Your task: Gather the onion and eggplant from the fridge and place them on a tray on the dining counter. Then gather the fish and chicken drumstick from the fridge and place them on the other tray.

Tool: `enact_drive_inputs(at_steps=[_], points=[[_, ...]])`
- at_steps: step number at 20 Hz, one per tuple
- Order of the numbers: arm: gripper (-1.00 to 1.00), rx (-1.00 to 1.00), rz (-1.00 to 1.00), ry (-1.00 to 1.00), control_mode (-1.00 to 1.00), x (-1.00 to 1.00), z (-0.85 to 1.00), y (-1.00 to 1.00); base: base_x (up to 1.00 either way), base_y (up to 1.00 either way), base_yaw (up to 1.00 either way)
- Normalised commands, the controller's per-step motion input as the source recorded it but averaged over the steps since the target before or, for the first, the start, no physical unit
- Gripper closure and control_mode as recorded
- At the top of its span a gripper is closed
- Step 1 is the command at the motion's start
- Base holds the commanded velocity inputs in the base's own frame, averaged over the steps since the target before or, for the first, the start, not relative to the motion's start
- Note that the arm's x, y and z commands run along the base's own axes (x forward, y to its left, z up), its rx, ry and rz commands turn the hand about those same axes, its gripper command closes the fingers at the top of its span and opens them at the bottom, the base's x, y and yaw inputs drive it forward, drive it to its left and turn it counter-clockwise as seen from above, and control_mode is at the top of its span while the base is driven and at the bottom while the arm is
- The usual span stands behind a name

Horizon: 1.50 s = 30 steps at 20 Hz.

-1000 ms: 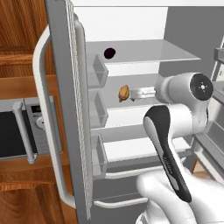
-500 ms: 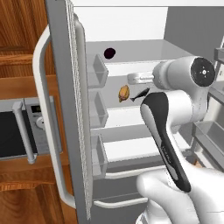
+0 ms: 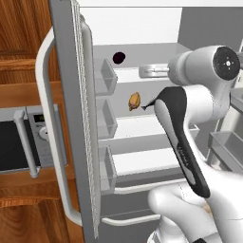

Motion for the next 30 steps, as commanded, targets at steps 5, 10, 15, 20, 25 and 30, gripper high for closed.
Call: enact_drive_inputs(at_steps=[5,10,15,20,25,30], points=[[-1.00,0.00,0.00,0.00,-1.00,0.21,0.00,0.00,0.00,0.00,0.00],[-1.00,0.01,0.00,0.00,-1.00,0.37,0.00,0.00,0.00,0.00,0.00],[-1.00,0.00,0.00,0.02,-1.00,0.42,0.02,0.01,0.00,0.00,0.00],[-1.00,0.00,0.00,0.06,-1.00,0.47,0.00,0.06,0.00,0.00,0.00],[-1.00,0.00,0.00,0.08,-1.00,0.53,0.00,0.13,0.00,0.00,0.00],[-1.00,0.00,0.00,0.01,-1.00,0.56,-0.01,0.13,0.00,0.00,0.00]])
